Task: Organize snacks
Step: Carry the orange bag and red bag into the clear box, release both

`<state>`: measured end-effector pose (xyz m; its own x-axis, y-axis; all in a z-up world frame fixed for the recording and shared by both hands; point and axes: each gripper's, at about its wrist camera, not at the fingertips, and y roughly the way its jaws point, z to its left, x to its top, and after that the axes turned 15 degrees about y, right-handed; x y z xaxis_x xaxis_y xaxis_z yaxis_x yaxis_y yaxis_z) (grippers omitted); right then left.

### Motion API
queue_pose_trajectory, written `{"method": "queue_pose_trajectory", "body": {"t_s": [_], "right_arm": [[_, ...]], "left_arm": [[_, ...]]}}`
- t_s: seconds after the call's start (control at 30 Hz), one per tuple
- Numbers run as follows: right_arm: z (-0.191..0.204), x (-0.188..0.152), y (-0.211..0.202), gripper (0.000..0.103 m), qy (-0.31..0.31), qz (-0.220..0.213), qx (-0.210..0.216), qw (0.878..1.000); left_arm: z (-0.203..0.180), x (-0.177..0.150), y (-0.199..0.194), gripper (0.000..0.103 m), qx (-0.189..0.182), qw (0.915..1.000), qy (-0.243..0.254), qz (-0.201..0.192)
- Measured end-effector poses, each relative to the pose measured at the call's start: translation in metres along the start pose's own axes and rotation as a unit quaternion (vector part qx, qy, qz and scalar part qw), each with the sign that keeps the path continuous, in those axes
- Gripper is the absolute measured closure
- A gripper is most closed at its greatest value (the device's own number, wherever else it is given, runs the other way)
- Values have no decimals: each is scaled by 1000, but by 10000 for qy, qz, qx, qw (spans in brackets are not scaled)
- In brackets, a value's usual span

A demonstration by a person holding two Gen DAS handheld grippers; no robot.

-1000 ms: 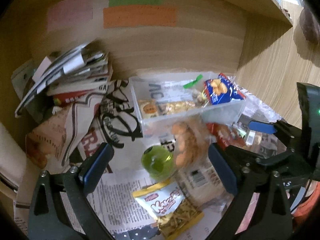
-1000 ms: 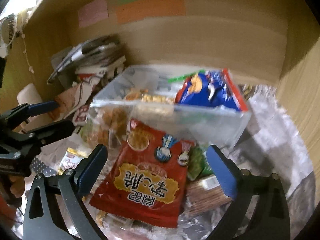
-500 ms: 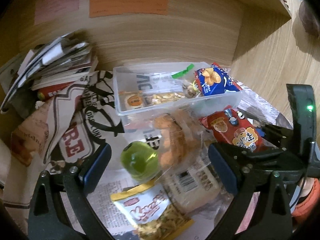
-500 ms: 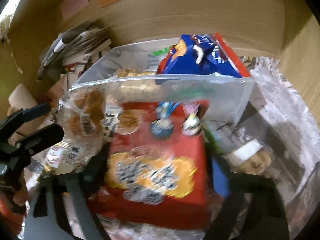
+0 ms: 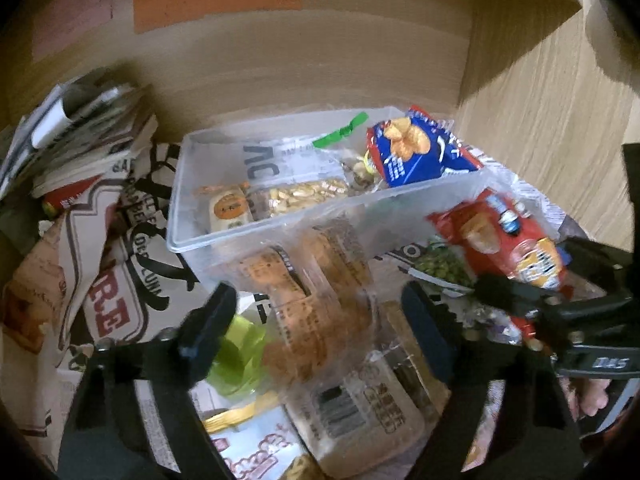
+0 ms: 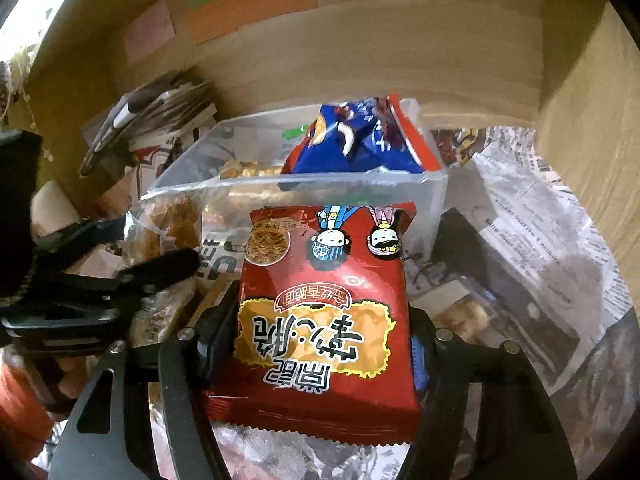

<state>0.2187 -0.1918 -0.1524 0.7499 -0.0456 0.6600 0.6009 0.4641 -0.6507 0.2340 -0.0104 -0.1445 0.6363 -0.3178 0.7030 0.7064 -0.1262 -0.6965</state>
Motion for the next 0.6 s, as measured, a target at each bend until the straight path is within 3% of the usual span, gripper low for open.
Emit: {"method": "queue_pose_trajectory", "body": {"t_s": [0.1,0.27,0.6], "right_arm": [[1,3,-7,39,-42,-112,11,9999],[1,7,-15,39,-66,-237,85,9997],[5,18,-28,39,-68,-508,225,9984]], "left_arm": [[1,-1,7,43,-178,9998,-64,91],[0,-2,2,51,-190,9998,-101,1],[3,5,-32,52,-84,9992,-114,-383]]}}
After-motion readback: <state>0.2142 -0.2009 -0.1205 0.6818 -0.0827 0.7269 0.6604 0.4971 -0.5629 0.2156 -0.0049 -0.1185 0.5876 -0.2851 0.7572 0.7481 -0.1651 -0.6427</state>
